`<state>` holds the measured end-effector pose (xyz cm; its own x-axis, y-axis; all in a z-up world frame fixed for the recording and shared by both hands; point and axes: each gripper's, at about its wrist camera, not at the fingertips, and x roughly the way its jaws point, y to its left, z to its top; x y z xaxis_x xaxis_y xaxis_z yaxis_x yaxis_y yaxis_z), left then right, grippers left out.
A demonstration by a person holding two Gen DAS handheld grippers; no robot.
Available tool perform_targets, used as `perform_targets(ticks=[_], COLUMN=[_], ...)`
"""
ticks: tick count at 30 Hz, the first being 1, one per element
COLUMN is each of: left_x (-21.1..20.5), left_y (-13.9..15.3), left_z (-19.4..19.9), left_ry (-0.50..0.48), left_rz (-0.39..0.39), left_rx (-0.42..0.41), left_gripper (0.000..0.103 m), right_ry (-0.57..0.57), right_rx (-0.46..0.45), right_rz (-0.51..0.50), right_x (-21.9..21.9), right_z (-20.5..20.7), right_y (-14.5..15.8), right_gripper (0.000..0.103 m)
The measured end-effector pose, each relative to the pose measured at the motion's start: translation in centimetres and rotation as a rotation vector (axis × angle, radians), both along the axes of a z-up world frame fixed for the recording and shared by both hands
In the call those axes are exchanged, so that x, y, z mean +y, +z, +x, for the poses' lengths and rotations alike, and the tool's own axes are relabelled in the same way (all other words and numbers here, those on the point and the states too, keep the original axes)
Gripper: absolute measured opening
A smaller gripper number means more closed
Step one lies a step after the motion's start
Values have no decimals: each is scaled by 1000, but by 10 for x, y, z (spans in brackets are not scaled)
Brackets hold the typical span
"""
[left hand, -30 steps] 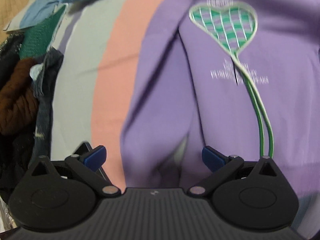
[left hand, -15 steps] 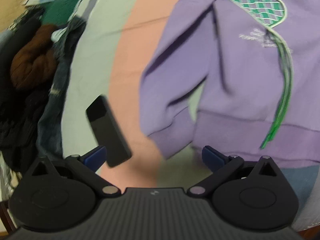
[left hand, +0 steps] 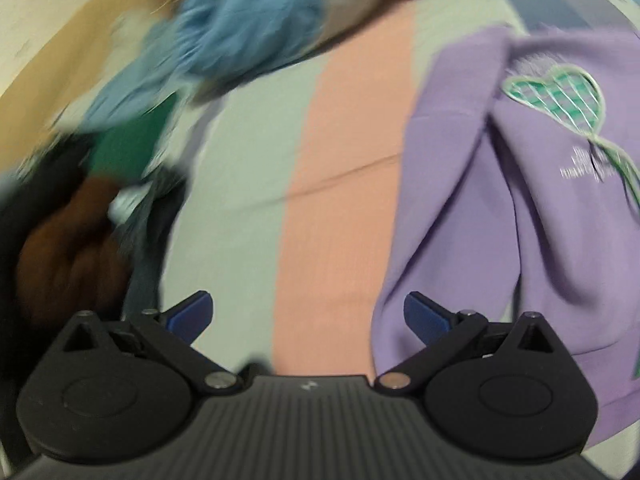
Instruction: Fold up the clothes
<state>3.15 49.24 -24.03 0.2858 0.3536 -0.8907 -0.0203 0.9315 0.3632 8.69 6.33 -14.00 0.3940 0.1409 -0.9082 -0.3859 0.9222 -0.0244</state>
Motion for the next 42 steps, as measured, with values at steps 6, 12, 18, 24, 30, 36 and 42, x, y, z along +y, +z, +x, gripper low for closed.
perform_targets(ticks=[6, 12, 18, 24, 30, 36, 42], left_x=[22, 26, 63, 139, 188, 174, 158], left_y=[-22, -32, 9, 88, 126, 83, 100], left_z=[19, 18, 30, 129, 201, 210, 118], left_ry=[-192, -196, -28, 73, 223, 129, 177], left_rz=[-72, -121, -135, -52, -35, -60, -81], left_rx=[-61, -68, -212, -362, -328, -65, -95], left_gripper=[64, 3, 2, 3, 7, 32, 82], right_ry=[-66, -151, -367, -307, -305, -324, -385], right_rx=[138, 97, 160, 130, 120, 131, 153], right_rz=[46, 71, 91, 73, 67, 66, 92], right_x=[35, 66, 61, 71, 69, 64, 38], right_z=[-50, -49, -49, -56, -53, -51, -56], right_y=[-31, -30, -46, -36, -32, -37, -42], right_gripper=[44, 43, 43, 43, 44, 44, 47])
